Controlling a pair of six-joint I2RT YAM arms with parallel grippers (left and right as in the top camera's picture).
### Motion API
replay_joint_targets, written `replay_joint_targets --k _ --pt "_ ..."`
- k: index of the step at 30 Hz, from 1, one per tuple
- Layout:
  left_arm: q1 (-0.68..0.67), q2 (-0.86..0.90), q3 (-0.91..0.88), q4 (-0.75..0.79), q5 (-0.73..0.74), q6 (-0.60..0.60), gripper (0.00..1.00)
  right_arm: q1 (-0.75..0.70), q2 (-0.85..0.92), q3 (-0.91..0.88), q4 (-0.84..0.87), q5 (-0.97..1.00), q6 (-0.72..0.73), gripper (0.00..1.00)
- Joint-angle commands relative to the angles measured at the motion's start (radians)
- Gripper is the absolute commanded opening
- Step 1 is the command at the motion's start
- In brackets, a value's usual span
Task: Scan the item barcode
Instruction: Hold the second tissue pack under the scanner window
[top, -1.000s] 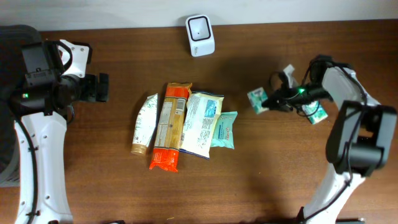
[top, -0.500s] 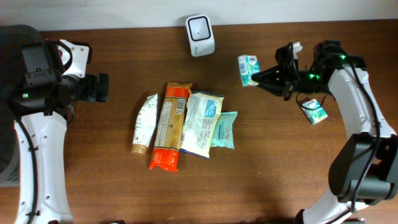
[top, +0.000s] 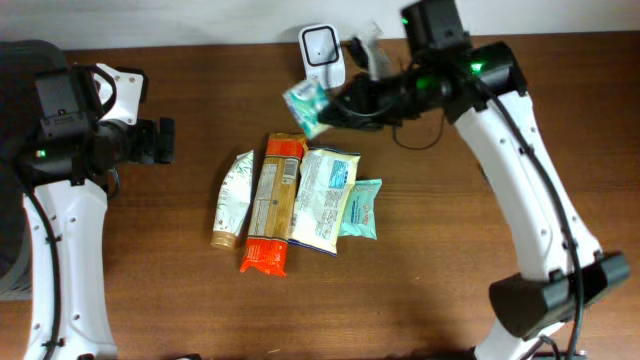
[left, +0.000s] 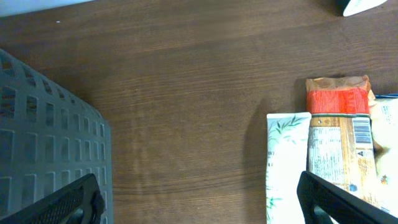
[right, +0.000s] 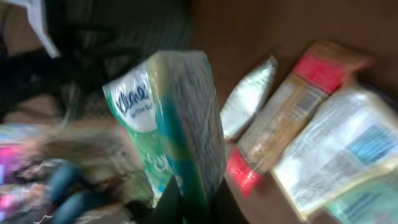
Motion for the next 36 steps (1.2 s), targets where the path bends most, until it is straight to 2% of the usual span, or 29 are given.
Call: replay_joint_targets --k 1,3,5,8,13,18,25,33,36 --pt "0.003 -0.017 0.005 0.003 0.007 0.012 0.99 0.098 0.035 0.226 -0.058 0.529 0.013 0.04" --pt "0.003 -0.017 0.005 0.003 0.007 0.012 0.99 0.15 0.074 0.254 -0.005 0.82 0.01 0.04" --pt "0.003 -0.017 0.005 0.003 0.007 0.012 0.99 0.171 0.138 0.253 0.079 1.005 -0.034 0.04" --pt "0.003 -0.017 0.005 0.003 0.007 0.012 0.99 0.171 0.277 0.253 0.243 1.166 -0.14 0.04" --pt "0.003 -0.017 0.005 0.003 0.007 0.012 0.99 0.17 0.551 0.253 0.612 1.313 -0.459 0.04" --pt "0.003 -0.017 0.005 0.003 0.007 0.012 0.99 0.155 0.763 0.252 0.905 1.357 -0.55 0.04" --pt "0.003 -0.017 0.005 0.003 0.007 0.012 0.99 0.129 0.802 0.251 0.942 1.353 -0.561 0.04" --pt "0.003 -0.017 0.005 0.003 0.007 0.012 0.99 0.132 0.802 0.252 0.973 1.358 -0.745 0.04" --pt "0.003 -0.017 0.005 0.003 0.007 0.012 0.99 0.132 0.799 0.258 0.978 1.415 -0.743 0.04"
